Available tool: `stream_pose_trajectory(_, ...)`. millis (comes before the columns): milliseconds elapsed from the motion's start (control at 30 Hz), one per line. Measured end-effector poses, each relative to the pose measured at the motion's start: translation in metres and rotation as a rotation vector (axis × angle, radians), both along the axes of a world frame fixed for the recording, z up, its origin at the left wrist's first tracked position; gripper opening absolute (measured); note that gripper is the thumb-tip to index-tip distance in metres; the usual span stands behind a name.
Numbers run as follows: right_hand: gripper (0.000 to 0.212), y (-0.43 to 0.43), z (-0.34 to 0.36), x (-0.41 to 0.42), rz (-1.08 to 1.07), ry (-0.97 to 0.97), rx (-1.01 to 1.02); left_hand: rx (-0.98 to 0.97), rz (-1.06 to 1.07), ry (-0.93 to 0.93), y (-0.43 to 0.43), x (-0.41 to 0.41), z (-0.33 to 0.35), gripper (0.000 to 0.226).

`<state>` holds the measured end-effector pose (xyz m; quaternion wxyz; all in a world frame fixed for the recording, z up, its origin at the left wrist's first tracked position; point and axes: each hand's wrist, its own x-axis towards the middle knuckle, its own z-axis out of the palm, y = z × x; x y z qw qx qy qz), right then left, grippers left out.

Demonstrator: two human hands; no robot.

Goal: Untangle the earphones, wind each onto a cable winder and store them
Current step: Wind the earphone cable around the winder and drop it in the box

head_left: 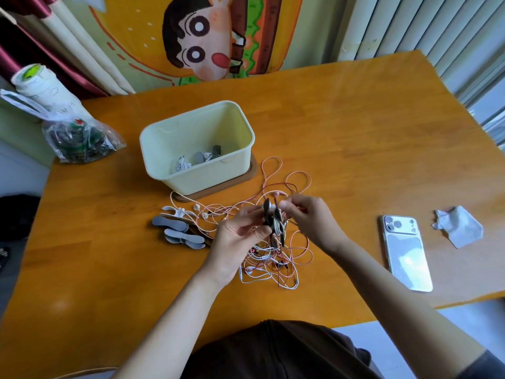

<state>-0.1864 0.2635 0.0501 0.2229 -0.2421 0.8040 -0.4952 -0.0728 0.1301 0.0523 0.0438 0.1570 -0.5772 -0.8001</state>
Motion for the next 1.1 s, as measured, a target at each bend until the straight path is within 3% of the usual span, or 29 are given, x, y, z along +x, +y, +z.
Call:
stream_pose_trajectory(67, 0.024, -0.002, -0.001, 0.006, -0.010, -0.076, -0.079, 0.101, 0.053, 0.022, -0.002, -0.002, 0.004, 0.042)
stream_pose_trajectory(200, 0.022, -0.005, -0.001, 0.016, -0.013, -0.206, -0.130, 0.341, 0.247, 0.011, -0.007, -0.006, 0.016, 0.020)
stream_pose_trajectory(400, 0.020, -0.007, 0.001, 0.038, 0.124, 0.032, 0.065, 0.463, 0.551, -0.005, -0.025, -0.018, 0.019, 0.037)
stream_pose_trajectory(467, 0.020, -0.009, 0.008, 0.042, 0.171, 0.145, 0.085, 0.359, 0.604, -0.048, -0.029, -0.016, 0.014, 0.033)
stream_pose_trajectory(600, 0.020, -0.012, 0.019, 0.046, 0.194, 0.265, 0.100, -0.030, 0.592, -0.162, -0.034, -0.005, 0.004, 0.024)
stream_pose_trajectory(667, 0.020, -0.015, 0.027, 0.048, 0.206, 0.280, 0.107, -0.140, 0.595, -0.176, -0.037, 0.000, 0.004, 0.026)
stream_pose_trajectory(833, 0.023, -0.024, 0.051, 0.044, 0.250, 0.241, 0.130, -0.678, 0.422, -0.156, -0.044, 0.005, 0.004, 0.033)
stream_pose_trajectory(967, 0.022, -0.029, 0.066, 0.023, 0.271, 0.198, 0.169, -0.780, 0.263, -0.119, -0.049, 0.011, 0.009, 0.038)
stream_pose_trajectory(1100, 0.024, -0.041, 0.072, 0.011, 0.279, 0.191, 0.160, -0.720, 0.164, -0.134, -0.058, 0.018, 0.009, 0.038)
